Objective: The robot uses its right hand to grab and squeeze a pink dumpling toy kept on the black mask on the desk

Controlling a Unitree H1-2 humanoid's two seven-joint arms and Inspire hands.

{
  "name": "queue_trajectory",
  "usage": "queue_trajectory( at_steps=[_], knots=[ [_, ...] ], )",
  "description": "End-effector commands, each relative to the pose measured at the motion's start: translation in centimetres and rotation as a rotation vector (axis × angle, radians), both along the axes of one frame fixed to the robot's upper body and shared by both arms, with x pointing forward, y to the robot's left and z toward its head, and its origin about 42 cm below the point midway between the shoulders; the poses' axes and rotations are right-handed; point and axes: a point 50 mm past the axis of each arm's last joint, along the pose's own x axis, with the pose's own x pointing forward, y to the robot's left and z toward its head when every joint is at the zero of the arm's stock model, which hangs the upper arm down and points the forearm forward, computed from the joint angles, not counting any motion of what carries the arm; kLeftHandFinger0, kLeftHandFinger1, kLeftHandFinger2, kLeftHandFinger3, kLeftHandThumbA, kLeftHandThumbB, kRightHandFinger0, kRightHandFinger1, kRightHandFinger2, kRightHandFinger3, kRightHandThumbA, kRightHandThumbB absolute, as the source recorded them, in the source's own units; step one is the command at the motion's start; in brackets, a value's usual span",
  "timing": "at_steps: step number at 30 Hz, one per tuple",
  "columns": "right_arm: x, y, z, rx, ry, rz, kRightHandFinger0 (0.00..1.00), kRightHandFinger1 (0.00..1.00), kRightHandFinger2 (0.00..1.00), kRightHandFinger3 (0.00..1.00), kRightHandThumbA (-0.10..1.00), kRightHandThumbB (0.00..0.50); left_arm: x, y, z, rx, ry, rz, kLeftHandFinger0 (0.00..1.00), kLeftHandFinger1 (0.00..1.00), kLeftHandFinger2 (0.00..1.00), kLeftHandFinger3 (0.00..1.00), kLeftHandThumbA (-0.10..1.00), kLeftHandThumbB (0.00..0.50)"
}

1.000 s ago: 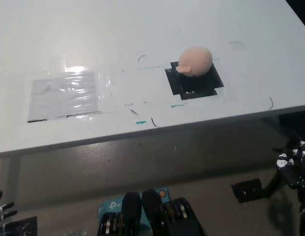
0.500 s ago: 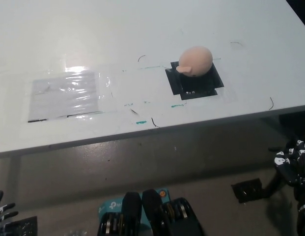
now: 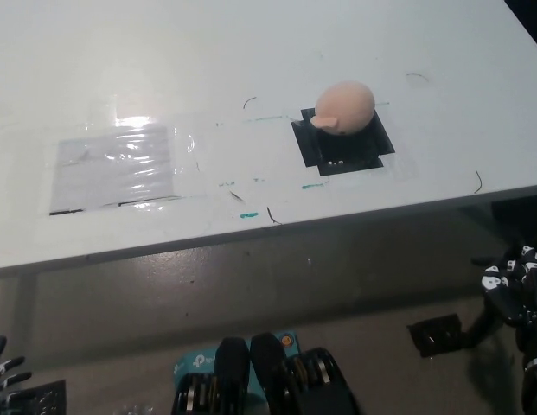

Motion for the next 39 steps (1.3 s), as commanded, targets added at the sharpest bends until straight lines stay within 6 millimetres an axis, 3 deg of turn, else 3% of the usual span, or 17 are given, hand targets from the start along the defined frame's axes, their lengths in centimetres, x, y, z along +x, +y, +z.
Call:
queue_trajectory(
  at_steps=[1, 7, 10, 20, 33, 36, 39],
  knots=[
    [0.92, -0.19, 1.50, 0.000, -0.041, 0.014, 0.01, 0.14, 0.51, 0.98, -0.10, 0.051, 0.45, 0.82, 1.11, 0.025, -0.033, 0.004, 0.70, 0.80, 0.89, 0.93, 1.00, 0.112],
    [0.87, -0.19, 1.53, -0.005, -0.037, 0.014, 0.01, 0.15, 0.51, 0.99, -0.10, 0.046, 0.29, 0.82, 1.13, 0.012, -0.029, 0.012, 0.74, 0.83, 0.92, 0.95, 1.00, 0.118],
    [0.86, -0.19, 1.51, -0.011, -0.039, 0.018, 0.00, 0.15, 0.51, 0.99, -0.10, 0.044, 0.24, 0.84, 1.04, 0.022, -0.042, 0.004, 0.71, 0.81, 0.90, 0.91, 1.00, 0.107],
    [1.06, -0.06, 1.59, -0.004, -0.041, 0.023, 0.00, 0.11, 0.47, 0.96, -0.10, 0.064, 0.15, 0.98, 1.01, 0.028, -0.038, 0.007, 0.73, 0.81, 0.89, 0.91, 1.00, 0.099],
    [1.27, -0.07, 1.58, -0.013, -0.031, 0.032, 0.00, 0.12, 0.46, 0.97, -0.10, 0.065, 0.21, 1.05, 0.89, 0.042, -0.041, -0.008, 0.71, 0.80, 0.89, 0.91, 1.00, 0.131],
    [1.30, 0.01, 1.62, -0.010, -0.027, 0.035, 0.00, 0.12, 0.46, 0.97, -0.10, 0.062, 0.13, 0.88, 1.16, 0.031, -0.037, 0.002, 0.70, 0.79, 0.88, 0.87, 1.00, 0.111],
    [1.38, -0.02, 1.63, -0.020, -0.025, 0.032, 0.00, 0.12, 0.46, 0.97, -0.10, 0.064, 0.10, 0.92, 0.98, 0.037, -0.041, -0.010, 0.71, 0.81, 0.89, 0.91, 1.00, 0.098]
  ],
)
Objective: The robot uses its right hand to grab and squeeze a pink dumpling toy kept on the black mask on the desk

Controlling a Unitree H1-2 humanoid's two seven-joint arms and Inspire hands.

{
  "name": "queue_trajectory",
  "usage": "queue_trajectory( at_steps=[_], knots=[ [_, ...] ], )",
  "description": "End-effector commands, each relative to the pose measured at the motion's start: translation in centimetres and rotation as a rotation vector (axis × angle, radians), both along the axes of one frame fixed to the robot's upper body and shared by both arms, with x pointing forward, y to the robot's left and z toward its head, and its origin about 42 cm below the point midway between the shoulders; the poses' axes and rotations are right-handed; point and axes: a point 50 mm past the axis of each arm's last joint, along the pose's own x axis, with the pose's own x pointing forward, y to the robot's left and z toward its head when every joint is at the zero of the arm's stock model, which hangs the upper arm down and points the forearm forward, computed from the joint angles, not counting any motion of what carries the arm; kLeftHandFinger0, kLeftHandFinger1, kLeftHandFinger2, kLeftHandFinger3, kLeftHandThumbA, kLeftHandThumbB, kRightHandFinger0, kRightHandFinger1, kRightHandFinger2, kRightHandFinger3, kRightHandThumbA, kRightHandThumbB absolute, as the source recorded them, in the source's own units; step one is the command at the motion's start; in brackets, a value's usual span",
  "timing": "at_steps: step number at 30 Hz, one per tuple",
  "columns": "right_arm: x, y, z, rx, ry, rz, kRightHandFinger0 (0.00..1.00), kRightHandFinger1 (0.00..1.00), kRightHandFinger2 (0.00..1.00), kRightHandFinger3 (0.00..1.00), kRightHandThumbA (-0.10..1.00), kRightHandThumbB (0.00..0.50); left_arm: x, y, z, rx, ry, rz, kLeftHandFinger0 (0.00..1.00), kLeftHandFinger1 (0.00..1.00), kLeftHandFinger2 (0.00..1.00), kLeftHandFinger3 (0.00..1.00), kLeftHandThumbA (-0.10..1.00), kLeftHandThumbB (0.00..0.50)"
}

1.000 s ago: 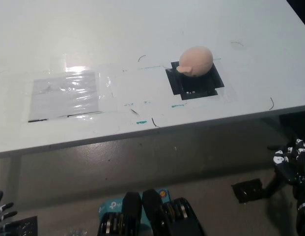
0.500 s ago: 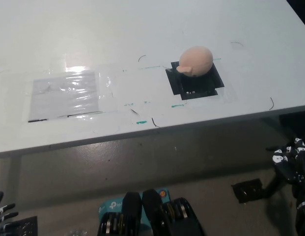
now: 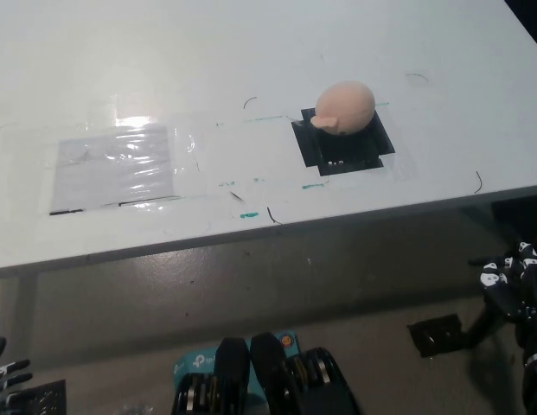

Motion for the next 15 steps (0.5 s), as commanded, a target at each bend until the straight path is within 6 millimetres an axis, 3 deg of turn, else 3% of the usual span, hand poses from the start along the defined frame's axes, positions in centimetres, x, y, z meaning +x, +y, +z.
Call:
queue_trajectory(
  at_steps=[1, 8, 15],
  knots=[
    [0.97, -0.01, 1.37, -0.006, -0.037, 0.018, 0.01, 0.14, 0.46, 0.98, -0.10, 0.064, 0.21, 0.85, 1.10, 0.033, -0.034, -0.003, 0.71, 0.81, 0.88, 0.92, 1.00, 0.090],
    [1.11, 0.12, 1.55, -0.003, -0.029, 0.016, 0.00, 0.13, 0.45, 0.97, -0.10, 0.071, 0.37, 0.95, 1.06, 0.046, -0.039, -0.011, 0.68, 0.79, 0.88, 0.92, 1.00, 0.116],
    [1.11, 0.00, 1.48, -0.015, -0.031, 0.025, 0.00, 0.13, 0.46, 0.99, -0.10, 0.067, 0.25, 0.75, 0.96, 0.046, -0.039, -0.007, 0.68, 0.80, 0.89, 0.90, 1.00, 0.089]
  ],
)
